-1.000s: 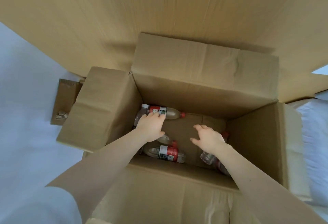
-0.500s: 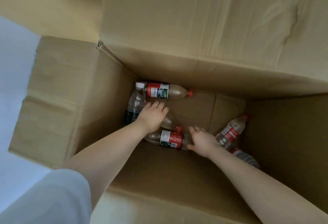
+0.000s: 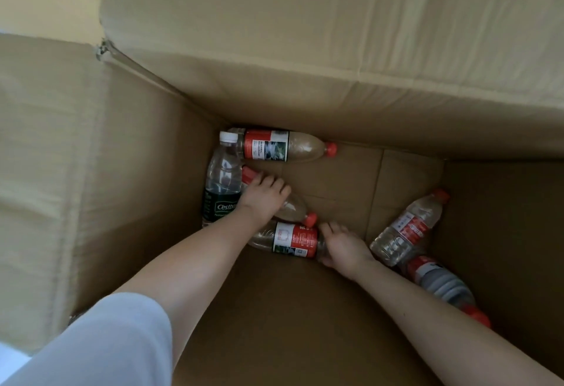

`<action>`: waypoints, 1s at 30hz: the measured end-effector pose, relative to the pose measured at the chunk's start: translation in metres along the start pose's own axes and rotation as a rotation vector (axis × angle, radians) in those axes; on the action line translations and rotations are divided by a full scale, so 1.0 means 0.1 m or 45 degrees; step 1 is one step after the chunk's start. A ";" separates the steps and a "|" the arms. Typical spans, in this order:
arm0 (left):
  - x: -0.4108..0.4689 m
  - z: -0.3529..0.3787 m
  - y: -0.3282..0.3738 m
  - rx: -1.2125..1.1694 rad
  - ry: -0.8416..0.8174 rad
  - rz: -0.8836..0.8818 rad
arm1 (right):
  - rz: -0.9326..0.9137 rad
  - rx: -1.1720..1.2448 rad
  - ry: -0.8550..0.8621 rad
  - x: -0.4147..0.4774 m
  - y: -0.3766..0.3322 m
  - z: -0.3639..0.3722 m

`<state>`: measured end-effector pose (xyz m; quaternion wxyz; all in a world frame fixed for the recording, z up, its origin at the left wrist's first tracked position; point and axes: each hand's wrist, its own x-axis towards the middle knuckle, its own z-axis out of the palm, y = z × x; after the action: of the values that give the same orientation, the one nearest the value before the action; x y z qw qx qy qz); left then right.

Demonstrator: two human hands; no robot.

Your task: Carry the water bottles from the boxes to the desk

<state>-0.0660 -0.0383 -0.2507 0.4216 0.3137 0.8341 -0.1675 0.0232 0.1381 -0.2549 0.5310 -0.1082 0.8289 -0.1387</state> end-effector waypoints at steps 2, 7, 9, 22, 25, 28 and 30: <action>0.05 0.03 0.01 0.022 -0.003 -0.013 | -0.012 0.010 -0.014 0.01 0.02 0.00; 0.05 -0.07 0.02 0.041 0.027 -0.046 | 0.034 -0.122 0.039 -0.11 0.26 -0.22; 0.07 -0.18 -0.01 0.008 0.058 -0.084 | 0.086 -0.219 0.069 -0.19 0.39 -0.32; 0.08 -0.26 -0.09 -0.135 0.125 -0.114 | 0.001 -0.513 0.239 0.10 0.21 -0.25; 0.07 -0.29 -0.10 -0.150 0.117 -0.105 | 0.015 -0.510 0.219 0.07 0.22 -0.27; 0.04 -0.39 -0.08 -0.196 0.131 -0.070 | 0.057 -0.513 0.247 -0.03 0.29 -0.32; 0.02 -0.49 -0.04 -0.266 0.143 -0.054 | 0.060 -0.511 0.272 -0.13 0.34 -0.38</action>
<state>-0.0983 -0.0139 -0.2232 0.4009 0.2593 0.8758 -0.0707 -0.0077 0.1781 -0.2405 0.4111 -0.1769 0.8937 0.0309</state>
